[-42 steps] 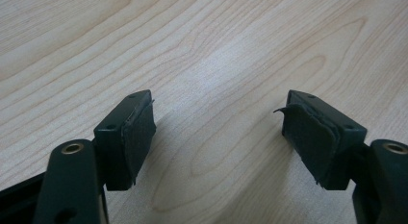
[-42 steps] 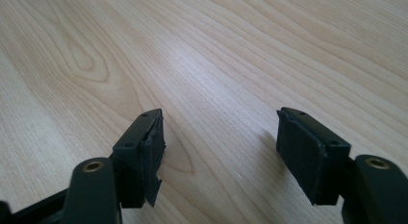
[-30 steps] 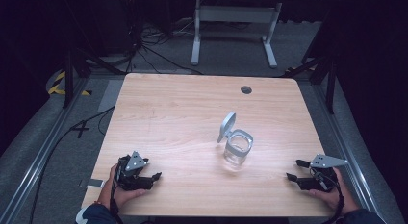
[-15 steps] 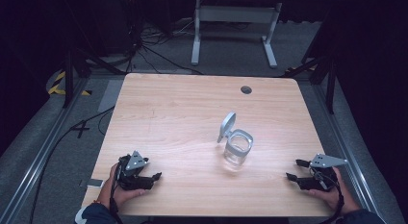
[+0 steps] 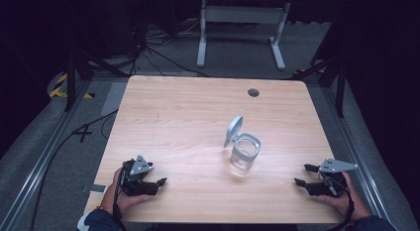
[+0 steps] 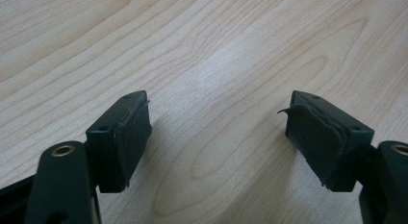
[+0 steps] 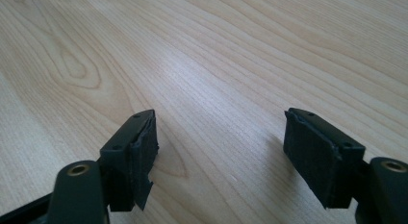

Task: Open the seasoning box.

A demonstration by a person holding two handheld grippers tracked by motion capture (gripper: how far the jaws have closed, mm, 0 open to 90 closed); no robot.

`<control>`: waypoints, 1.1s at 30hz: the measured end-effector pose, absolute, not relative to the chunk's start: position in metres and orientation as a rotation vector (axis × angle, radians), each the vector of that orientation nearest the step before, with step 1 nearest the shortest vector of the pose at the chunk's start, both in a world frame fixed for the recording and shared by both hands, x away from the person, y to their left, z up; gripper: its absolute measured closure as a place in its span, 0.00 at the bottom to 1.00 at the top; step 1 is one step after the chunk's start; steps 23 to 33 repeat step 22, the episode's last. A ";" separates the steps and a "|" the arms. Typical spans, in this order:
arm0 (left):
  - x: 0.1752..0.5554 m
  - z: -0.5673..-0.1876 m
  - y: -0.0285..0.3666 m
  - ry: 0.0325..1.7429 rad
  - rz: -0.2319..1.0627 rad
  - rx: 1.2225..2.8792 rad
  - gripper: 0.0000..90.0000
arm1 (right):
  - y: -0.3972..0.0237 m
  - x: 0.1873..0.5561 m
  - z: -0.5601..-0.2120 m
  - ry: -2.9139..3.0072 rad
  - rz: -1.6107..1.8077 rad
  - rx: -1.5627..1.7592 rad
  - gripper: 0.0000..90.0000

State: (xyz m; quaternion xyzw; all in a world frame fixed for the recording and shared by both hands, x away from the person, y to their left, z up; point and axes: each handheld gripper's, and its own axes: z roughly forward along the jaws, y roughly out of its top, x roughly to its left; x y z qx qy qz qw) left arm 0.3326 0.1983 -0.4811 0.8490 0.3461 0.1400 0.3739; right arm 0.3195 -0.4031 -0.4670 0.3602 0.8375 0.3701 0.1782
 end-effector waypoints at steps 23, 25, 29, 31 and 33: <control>0.334 -0.481 0.198 0.889 0.365 2.186 0.24 | -0.403 0.319 -0.467 2.367 1.047 1.022 0.31; 0.334 -0.481 0.198 0.889 0.365 2.186 0.24 | -0.403 0.319 -0.467 2.367 1.047 1.022 0.31; 0.334 -0.481 0.198 0.889 0.365 2.186 0.24 | -0.403 0.319 -0.467 2.367 1.047 1.022 0.31; 0.334 -0.481 0.198 0.889 0.365 2.186 0.24 | -0.403 0.319 -0.467 2.367 1.047 1.022 0.31; 0.334 -0.481 0.198 0.889 0.365 2.186 0.24 | -0.403 0.319 -0.467 2.367 1.047 1.022 0.31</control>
